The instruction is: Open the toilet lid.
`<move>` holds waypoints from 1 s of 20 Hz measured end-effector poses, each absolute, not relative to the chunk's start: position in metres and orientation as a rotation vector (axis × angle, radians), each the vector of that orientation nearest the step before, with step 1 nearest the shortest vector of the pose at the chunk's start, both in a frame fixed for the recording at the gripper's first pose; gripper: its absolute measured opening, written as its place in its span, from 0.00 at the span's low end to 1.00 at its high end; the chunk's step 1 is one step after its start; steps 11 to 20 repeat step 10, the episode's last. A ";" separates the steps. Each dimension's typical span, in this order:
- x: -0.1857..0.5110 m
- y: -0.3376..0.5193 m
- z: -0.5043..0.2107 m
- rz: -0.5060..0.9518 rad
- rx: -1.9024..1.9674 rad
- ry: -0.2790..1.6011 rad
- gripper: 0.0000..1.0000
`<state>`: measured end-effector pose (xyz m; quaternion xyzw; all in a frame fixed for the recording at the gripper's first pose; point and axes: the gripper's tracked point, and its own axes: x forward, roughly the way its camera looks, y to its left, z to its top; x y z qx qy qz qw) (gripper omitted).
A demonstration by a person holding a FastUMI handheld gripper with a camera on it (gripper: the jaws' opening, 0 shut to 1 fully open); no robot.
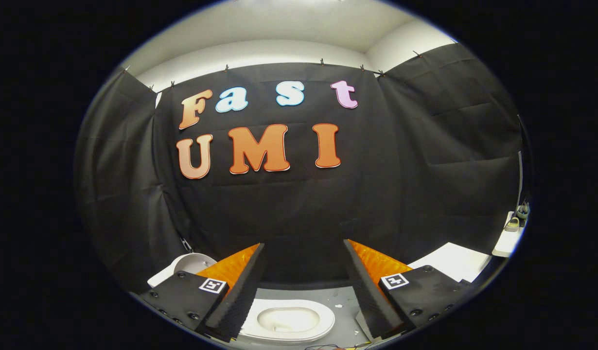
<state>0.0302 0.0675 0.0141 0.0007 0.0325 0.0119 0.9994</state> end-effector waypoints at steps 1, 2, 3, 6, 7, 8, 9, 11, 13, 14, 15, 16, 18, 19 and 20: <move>0.030 0.066 0.013 0.024 0.004 0.066 1.00; 0.030 0.065 0.013 0.022 0.006 0.067 1.00; 0.029 0.063 0.013 0.019 0.006 0.068 1.00; 0.032 0.060 0.014 0.015 0.007 0.062 1.00; 0.035 0.061 0.015 0.016 0.004 0.061 1.00; 0.038 0.062 0.014 0.018 0.002 0.063 1.00; 0.041 0.063 0.013 0.022 0.000 0.063 1.00; 0.046 0.064 0.010 0.021 -0.005 0.066 1.00; 0.046 0.064 0.010 0.021 -0.005 0.066 1.00; 0.046 0.064 0.010 0.021 -0.005 0.066 1.00; 0.046 0.064 0.010 0.021 -0.005 0.066 1.00; 0.046 0.064 0.010 0.021 -0.005 0.066 1.00; 0.046 0.064 0.010 0.021 -0.005 0.066 1.00; 0.046 0.064 0.010 0.021 -0.005 0.066 1.00; 0.046 0.064 0.010 0.021 -0.005 0.066 1.00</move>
